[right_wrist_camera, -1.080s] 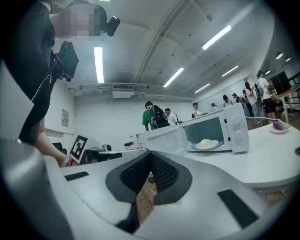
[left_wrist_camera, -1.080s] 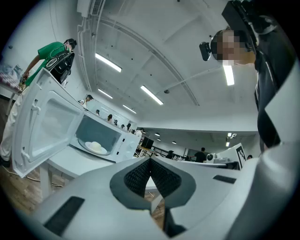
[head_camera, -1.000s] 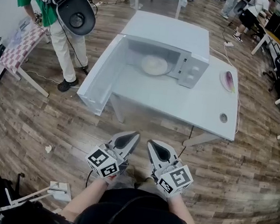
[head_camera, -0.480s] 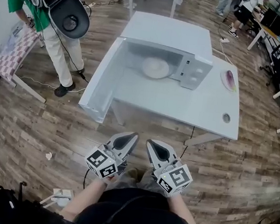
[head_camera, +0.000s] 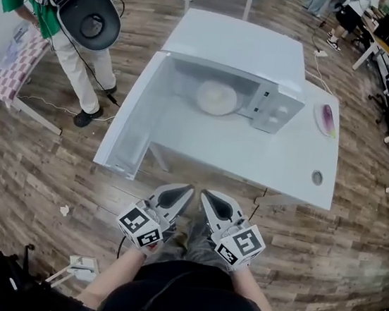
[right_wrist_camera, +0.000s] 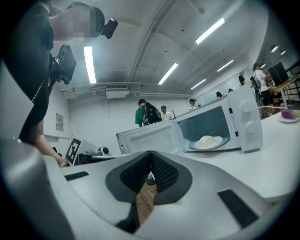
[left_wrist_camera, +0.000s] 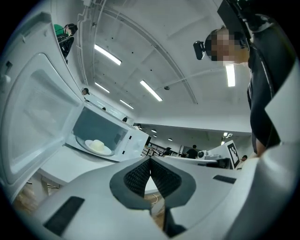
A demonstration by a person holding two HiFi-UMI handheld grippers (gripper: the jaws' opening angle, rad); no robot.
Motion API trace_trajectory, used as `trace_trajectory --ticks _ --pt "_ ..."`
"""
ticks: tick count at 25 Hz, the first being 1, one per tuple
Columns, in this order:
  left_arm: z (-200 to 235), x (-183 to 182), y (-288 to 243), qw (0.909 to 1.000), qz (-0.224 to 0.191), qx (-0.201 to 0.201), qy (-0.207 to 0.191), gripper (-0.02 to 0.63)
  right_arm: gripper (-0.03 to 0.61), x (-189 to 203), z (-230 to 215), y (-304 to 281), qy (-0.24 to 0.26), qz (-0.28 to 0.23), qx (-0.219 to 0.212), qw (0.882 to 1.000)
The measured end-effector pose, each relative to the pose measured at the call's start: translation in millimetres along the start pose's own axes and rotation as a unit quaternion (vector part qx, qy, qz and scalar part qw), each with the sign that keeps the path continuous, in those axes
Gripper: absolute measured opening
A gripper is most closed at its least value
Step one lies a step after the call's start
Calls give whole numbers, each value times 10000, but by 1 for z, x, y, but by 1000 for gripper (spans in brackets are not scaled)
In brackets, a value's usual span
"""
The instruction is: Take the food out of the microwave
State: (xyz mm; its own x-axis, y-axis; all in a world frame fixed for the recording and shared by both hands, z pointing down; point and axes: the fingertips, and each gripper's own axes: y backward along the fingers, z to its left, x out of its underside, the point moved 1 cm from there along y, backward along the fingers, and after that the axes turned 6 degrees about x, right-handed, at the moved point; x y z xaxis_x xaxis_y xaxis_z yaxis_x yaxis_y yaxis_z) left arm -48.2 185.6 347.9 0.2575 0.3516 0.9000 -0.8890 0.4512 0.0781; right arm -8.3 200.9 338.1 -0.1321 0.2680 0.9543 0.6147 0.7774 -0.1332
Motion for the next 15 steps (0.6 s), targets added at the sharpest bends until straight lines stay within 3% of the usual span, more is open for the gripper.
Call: trace_trajectory --ticks 15 --pt "81 -17 -81 9984 -111 -526 171 9 18 -22 -98 -66 -126 291 -388 9987"
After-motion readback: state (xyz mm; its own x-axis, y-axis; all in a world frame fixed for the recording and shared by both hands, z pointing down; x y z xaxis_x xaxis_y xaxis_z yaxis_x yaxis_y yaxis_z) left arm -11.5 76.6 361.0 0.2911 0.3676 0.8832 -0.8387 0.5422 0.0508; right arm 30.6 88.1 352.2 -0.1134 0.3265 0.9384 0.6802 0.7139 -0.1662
